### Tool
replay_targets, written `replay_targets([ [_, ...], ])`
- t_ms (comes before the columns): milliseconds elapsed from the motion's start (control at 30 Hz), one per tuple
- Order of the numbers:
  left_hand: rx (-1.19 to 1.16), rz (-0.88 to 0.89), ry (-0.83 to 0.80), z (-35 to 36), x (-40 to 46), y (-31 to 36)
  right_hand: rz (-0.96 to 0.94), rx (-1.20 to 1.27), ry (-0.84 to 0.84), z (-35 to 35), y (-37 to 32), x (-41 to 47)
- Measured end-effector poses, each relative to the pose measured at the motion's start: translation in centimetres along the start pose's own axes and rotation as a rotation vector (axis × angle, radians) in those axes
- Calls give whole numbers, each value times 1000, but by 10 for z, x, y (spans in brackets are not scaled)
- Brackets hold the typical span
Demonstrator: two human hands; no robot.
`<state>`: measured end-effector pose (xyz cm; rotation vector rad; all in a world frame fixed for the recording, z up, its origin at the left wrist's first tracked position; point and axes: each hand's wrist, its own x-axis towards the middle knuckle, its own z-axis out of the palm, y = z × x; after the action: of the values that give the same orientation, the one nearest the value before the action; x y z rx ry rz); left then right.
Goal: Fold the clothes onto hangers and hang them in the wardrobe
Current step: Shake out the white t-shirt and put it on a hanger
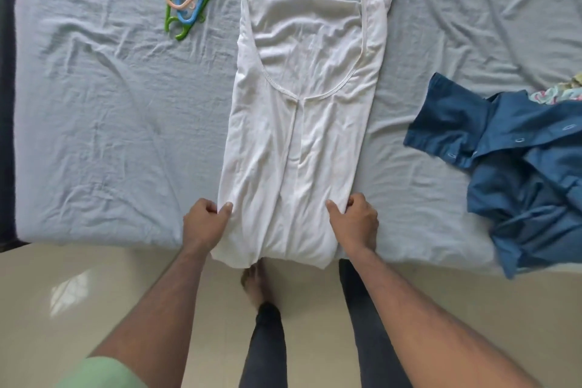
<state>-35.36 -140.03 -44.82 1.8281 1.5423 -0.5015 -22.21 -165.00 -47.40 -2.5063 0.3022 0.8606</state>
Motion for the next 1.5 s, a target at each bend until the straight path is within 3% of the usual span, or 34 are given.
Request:
replay_targets([
  [133, 14, 80, -57, 3, -11, -36, 8, -67, -130, 16, 22, -35],
  [333, 186, 232, -227, 4, -10, -89, -51, 84, -104, 27, 39, -82],
  [500, -153, 273, -258, -3, -27, -107, -99, 258, -43, 46, 62, -108],
  [633, -49, 330, -398, -4, -28, -133, -13, 228, -177, 67, 78, -119],
  [800, 47, 309, -395, 3, -28, -153, 85, 155, -279, 91, 92, -124],
  [933, 118, 324, -372, -4, -34, -170, 54, 199, -218, 90, 102, -138],
  [1067, -115, 246, -245, -21, -39, -175, 36, 419, -119, 72, 104, -151],
  [1167, -145, 261, -258, -36, -40, -169, 1, 451, -110, 57, 98, -155],
  [1300, -197, 297, -503, -62, -40, -132, -91, 534, -287, 24, 74, -145],
  [1400, -248, 154, -715, -77, -35, -85, 67, 710, -589, -5, 49, -121],
  [1500, -439, 8, -750, -83, -20, -30, 269, 872, -688, -29, 19, -81],
])
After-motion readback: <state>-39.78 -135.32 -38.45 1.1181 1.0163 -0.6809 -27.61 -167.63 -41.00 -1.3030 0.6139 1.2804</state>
